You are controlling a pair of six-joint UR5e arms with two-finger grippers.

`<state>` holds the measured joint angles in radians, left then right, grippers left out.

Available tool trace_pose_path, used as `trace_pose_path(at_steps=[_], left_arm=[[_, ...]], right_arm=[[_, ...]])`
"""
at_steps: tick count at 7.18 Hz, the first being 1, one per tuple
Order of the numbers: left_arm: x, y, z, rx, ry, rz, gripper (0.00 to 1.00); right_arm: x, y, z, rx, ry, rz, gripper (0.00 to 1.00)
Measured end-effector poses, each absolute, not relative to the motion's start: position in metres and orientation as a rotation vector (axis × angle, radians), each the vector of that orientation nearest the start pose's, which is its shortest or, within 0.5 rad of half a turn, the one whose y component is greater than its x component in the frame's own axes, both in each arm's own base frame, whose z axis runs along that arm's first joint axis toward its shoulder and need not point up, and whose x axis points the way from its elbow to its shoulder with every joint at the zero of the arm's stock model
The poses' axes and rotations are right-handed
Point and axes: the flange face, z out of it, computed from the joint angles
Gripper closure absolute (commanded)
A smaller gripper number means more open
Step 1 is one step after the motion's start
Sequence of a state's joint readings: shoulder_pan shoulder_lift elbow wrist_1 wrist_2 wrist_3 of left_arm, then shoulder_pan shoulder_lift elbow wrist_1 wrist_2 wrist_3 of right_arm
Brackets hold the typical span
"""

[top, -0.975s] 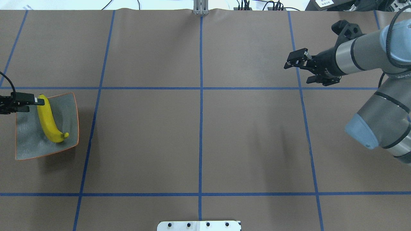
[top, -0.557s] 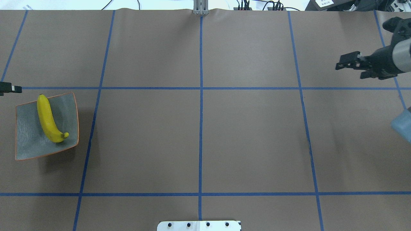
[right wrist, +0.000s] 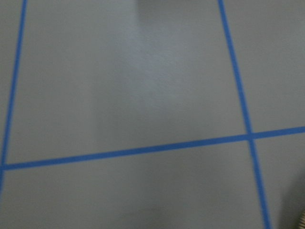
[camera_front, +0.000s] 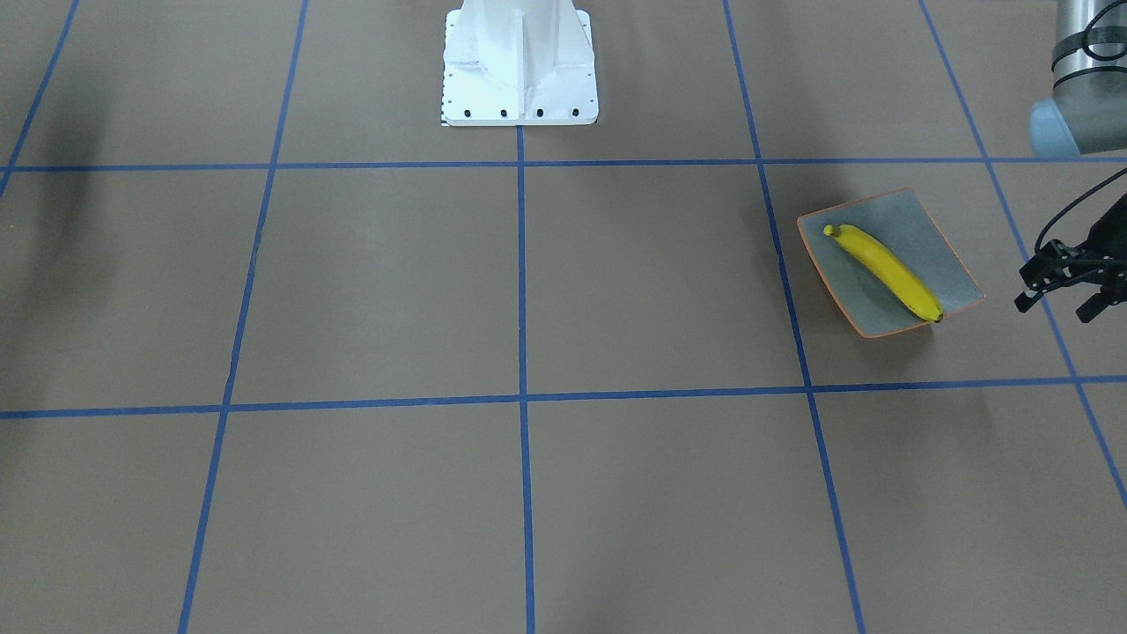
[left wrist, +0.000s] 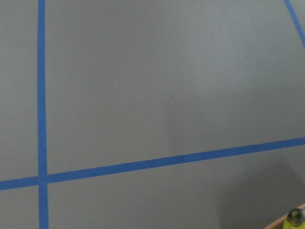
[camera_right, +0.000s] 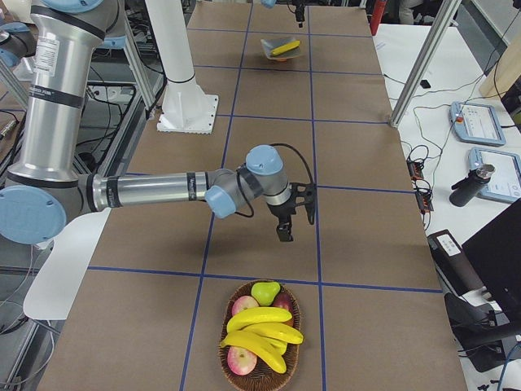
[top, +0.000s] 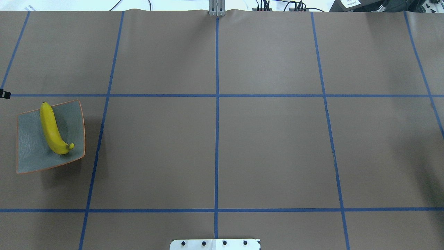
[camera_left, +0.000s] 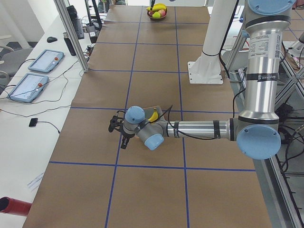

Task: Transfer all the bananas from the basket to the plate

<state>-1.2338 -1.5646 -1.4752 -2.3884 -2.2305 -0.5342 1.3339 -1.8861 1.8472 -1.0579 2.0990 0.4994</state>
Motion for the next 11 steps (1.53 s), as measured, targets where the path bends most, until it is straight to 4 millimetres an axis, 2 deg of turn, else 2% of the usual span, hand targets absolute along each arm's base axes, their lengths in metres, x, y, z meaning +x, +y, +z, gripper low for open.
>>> trace_pose_path(at_steps=[2, 4, 6, 7, 8, 9, 11], left_arm=[[0.103, -0.512, 0.62, 0.354, 0.861, 0.057, 0.04], [0.103, -0.512, 0.619, 0.354, 0.864, 0.056, 0.04], [0.103, -0.513, 0.618, 0.354, 0.865, 0.053, 0.04], [0.103, -0.513, 0.617, 0.353, 0.867, 0.049, 0.04], [0.104, -0.513, 0.616, 0.352, 0.87, 0.044, 0.04], [0.104, -0.513, 0.614, 0.354, 0.873, 0.041, 0.04], [0.104, -0.513, 0.613, 0.356, 0.875, 0.039, 0.04]], right_arm=[[0.009, -0.374, 0.66, 0.222, -0.564, -0.01, 0.0], [0.023, -0.368, 0.701, 0.198, -0.517, -0.1, 0.0], [0.028, -0.366, 0.731, 0.171, -0.478, -0.136, 0.0], [0.029, -0.364, 0.74, 0.161, -0.47, -0.147, 0.0], [0.03, -0.362, 0.745, 0.154, -0.466, -0.15, 0.05], [0.03, -0.361, 0.749, 0.148, -0.462, -0.151, 0.13], [0.031, -0.361, 0.754, 0.142, -0.455, -0.158, 0.17]])
